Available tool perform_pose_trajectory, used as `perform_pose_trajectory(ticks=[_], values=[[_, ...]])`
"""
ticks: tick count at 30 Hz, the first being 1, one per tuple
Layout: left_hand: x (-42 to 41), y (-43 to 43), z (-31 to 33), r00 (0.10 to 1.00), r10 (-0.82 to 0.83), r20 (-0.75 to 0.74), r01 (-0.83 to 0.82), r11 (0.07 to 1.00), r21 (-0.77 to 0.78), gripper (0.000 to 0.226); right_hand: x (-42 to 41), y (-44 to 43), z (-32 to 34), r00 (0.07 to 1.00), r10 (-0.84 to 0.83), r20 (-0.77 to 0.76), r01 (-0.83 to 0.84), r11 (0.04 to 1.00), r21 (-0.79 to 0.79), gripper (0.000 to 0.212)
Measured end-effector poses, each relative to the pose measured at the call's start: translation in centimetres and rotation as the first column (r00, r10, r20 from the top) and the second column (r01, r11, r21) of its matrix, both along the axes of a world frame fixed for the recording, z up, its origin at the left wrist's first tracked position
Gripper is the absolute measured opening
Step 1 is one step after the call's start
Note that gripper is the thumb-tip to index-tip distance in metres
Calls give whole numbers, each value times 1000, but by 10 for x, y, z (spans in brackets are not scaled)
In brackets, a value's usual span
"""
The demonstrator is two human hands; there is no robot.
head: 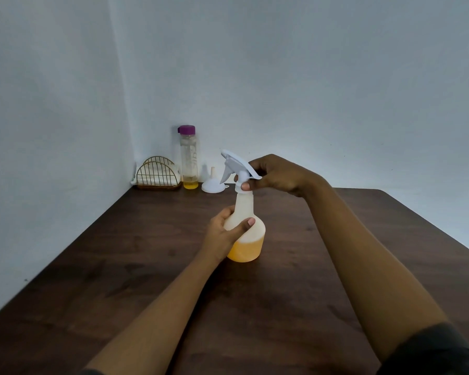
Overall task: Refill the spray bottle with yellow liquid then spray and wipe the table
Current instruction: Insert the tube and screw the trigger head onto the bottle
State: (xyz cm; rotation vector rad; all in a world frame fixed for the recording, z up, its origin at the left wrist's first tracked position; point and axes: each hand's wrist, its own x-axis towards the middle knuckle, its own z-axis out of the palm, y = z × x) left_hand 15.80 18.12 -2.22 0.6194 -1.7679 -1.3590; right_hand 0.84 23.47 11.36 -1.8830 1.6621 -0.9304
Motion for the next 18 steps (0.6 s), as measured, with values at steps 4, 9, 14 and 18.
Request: perform_pose_trajectory(ticks=[4, 9, 14, 18], values=[[0, -1, -1, 1000, 5, -10, -5, 1000, -3, 25, -6, -1, -1, 1000, 19, -3, -19, 999, 26, 24], [-1, -3, -3, 1000, 2, -16, -2, 1000, 3, 40, -7, 1, -8, 998, 53, 43, -55, 998, 41, 19], [-1, -2, -2, 1000, 5, -24, -5, 1000, 14, 33, -3, 3, -9, 999, 40, -21, -40, 999, 18, 16], [-1, -2, -2, 999, 7, -41, -6, 1000, 22, 32, 1, 5, -12, 998, -30, -57, 28, 999, -35, 22]])
